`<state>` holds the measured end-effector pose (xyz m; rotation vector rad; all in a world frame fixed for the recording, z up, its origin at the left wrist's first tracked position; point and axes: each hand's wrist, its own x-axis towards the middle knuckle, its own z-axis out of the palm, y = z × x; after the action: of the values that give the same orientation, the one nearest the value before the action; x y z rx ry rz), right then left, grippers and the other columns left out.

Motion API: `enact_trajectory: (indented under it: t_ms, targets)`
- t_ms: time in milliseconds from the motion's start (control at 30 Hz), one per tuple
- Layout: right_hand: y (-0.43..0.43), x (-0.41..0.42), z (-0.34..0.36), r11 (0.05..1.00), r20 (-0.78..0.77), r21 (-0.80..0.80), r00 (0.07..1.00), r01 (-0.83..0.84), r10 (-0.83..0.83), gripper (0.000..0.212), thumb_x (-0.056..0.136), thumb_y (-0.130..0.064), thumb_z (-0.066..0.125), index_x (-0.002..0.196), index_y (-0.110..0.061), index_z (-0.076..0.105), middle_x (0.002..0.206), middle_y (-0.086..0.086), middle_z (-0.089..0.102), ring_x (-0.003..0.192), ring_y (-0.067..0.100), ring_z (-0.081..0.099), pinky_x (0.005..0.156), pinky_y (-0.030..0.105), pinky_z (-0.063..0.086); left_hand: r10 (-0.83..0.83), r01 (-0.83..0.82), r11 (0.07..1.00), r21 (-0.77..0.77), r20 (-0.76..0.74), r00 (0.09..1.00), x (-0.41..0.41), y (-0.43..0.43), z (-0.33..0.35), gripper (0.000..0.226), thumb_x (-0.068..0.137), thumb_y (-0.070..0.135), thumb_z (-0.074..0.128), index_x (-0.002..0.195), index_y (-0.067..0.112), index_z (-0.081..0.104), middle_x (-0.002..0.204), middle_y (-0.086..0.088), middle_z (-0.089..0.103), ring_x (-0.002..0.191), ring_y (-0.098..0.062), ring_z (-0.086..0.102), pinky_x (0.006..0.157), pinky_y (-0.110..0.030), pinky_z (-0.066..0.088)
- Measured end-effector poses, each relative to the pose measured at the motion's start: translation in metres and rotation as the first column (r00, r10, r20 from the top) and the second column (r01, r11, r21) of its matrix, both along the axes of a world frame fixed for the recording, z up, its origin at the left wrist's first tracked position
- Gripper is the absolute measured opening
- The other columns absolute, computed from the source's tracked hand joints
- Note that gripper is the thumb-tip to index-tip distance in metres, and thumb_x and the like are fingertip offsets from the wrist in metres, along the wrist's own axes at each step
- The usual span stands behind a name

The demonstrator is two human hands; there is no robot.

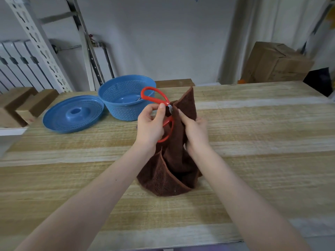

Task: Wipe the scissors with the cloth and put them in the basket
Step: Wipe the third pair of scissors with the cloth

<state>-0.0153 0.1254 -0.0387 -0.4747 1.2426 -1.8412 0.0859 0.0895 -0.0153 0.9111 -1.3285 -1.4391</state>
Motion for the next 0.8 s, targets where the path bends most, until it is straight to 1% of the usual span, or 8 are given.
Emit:
enact_trajectory:
  t_ms: [167,333,433,500,533,600,700,800]
  targets:
    - [0.001,-0.031,-0.005,0.967,-0.214,0.109,0.945,-0.229,0.248,0.011,0.086,-0.008,0.07,0.096,-0.006,0.073,0.096,0.013,0.075,0.092,0.028,0.071,0.084,0.039,0.055,-0.188,0.16,0.965,0.207,0.122,0.975,0.02,-0.018,0.005,0.023,0.099,0.024,0.052,0.078,0.014,0.05,0.054,0.002,0.037,0.028,-0.003,0.026,0.032,-0.013,0.018]
    - [0.003,-0.033,-0.001,0.968,-0.4,0.157,0.884,-0.194,0.242,0.012,0.088,-0.016,0.071,0.098,-0.011,0.074,0.095,0.007,0.076,0.093,0.023,0.072,0.084,0.038,0.057,-0.144,0.126,0.984,0.124,0.142,0.979,0.014,-0.018,0.003,0.018,0.101,0.024,0.048,0.087,0.013,0.053,0.057,0.0,0.038,0.028,-0.002,0.023,0.031,-0.012,0.016]
    - [0.004,-0.017,-0.003,0.988,-0.388,0.111,0.911,-0.104,0.14,0.012,0.088,-0.018,0.071,0.096,-0.011,0.075,0.094,0.007,0.076,0.091,0.021,0.072,0.085,0.037,0.057,-0.035,0.031,0.999,0.027,0.136,0.99,0.005,-0.015,-0.003,0.021,0.101,0.023,0.049,0.085,0.013,0.058,0.043,0.009,0.04,0.03,-0.003,0.029,0.034,-0.013,0.025]
    - [0.006,-0.002,-0.006,0.996,-0.392,0.084,0.918,-0.023,0.055,0.008,0.091,-0.02,0.067,0.086,-0.015,0.073,0.09,0.006,0.075,0.088,0.017,0.071,0.08,0.034,0.055,0.071,-0.06,0.996,-0.07,0.167,0.983,-0.001,-0.01,-0.008,0.019,0.098,0.02,0.054,0.08,0.016,0.059,0.053,0.001,0.056,0.046,-0.012,0.048,0.051,-0.022,0.042]
    - [0.006,0.003,-0.007,0.997,-0.383,0.071,0.923,0.011,0.017,0.01,0.092,-0.02,0.066,0.083,-0.017,0.072,0.088,0.005,0.074,0.086,0.016,0.07,0.078,0.032,0.055,0.091,-0.076,0.993,-0.092,0.176,0.98,-0.003,-0.008,-0.01,0.017,0.096,0.018,0.057,0.079,0.018,0.059,0.062,-0.008,0.06,0.057,-0.018,0.052,0.06,-0.029,0.044]
    - [0.007,0.004,-0.006,0.998,-0.307,0.06,0.952,0.021,-0.001,0.01,0.092,-0.018,0.065,0.087,-0.014,0.073,0.089,0.006,0.074,0.085,0.015,0.071,0.078,0.03,0.055,0.058,-0.041,0.995,-0.095,0.191,0.98,-0.004,-0.005,-0.012,0.012,0.094,0.017,0.06,0.082,0.02,0.058,0.075,-0.02,0.062,0.067,-0.024,0.054,0.065,-0.037,0.044]
    - [0.008,-0.005,-0.004,0.996,-0.23,0.062,0.97,-0.071,0.083,0.013,0.094,-0.018,0.061,0.093,-0.012,0.073,0.093,0.008,0.075,0.09,0.019,0.071,0.082,0.032,0.056,0.002,0.057,0.983,-0.175,0.319,0.948,0.004,-0.011,-0.007,0.004,0.093,0.023,0.061,0.092,0.023,0.057,0.078,-0.014,0.06,0.066,-0.022,0.053,0.063,-0.034,0.042]
    - [0.009,-0.011,-0.006,0.991,-0.21,0.053,0.969,-0.121,0.129,0.018,0.097,-0.021,0.057,0.098,-0.011,0.073,0.098,0.01,0.074,0.095,0.023,0.071,0.083,0.033,0.055,-0.003,0.172,0.94,-0.293,0.501,0.866,0.012,-0.017,0.006,0.033,0.09,0.024,0.064,0.118,0.019,0.047,0.087,-0.011,0.061,0.057,-0.017,0.053,0.063,-0.034,0.046]
